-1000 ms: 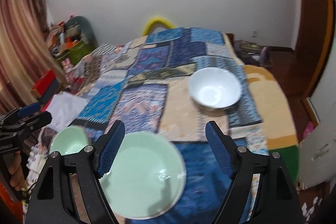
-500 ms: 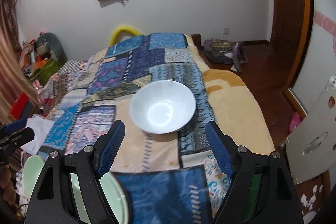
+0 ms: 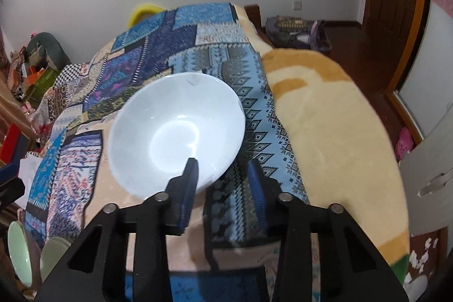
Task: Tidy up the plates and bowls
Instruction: 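Grasp the spotted white bowl rim with both grippers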
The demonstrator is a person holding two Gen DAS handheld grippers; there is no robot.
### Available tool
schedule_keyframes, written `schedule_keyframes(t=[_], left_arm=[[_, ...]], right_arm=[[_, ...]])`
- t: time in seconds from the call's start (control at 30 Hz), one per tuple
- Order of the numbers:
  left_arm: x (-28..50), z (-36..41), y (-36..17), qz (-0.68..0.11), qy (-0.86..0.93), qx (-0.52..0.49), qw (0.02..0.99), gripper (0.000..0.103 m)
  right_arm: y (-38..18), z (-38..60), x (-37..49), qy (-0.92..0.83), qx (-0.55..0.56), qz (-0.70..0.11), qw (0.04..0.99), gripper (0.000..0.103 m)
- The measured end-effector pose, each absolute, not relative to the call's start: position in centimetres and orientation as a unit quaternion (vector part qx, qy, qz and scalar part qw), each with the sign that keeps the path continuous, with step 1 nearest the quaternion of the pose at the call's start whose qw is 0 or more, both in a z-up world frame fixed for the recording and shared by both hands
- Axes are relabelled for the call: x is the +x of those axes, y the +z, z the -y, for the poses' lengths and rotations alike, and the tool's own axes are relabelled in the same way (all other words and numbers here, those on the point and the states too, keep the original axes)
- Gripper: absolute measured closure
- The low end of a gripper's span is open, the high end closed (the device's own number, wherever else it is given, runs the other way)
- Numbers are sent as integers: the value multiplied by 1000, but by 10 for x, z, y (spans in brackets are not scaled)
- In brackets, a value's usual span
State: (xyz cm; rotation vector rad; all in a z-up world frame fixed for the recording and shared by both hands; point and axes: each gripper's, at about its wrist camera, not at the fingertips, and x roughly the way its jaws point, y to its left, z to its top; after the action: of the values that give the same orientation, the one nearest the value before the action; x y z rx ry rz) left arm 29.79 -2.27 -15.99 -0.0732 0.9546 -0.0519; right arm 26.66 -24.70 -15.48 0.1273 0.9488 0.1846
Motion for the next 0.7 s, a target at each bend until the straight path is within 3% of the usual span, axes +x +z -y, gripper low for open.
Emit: schedule_keyframes(t=[0.23,0.3,0.7], left_arm=[[312,25,-174,-470,-20,-41,882,10],[315,27,-176,-472,-21,-40,881,10],[323,38,-183,-474,-23,-43,879,10]], right_arm=[[-169,251,285,96,80,-473,872,81],[-172,249,287,104,82,-477,869,88],[-164,236,267,147,65,-468,869,87]])
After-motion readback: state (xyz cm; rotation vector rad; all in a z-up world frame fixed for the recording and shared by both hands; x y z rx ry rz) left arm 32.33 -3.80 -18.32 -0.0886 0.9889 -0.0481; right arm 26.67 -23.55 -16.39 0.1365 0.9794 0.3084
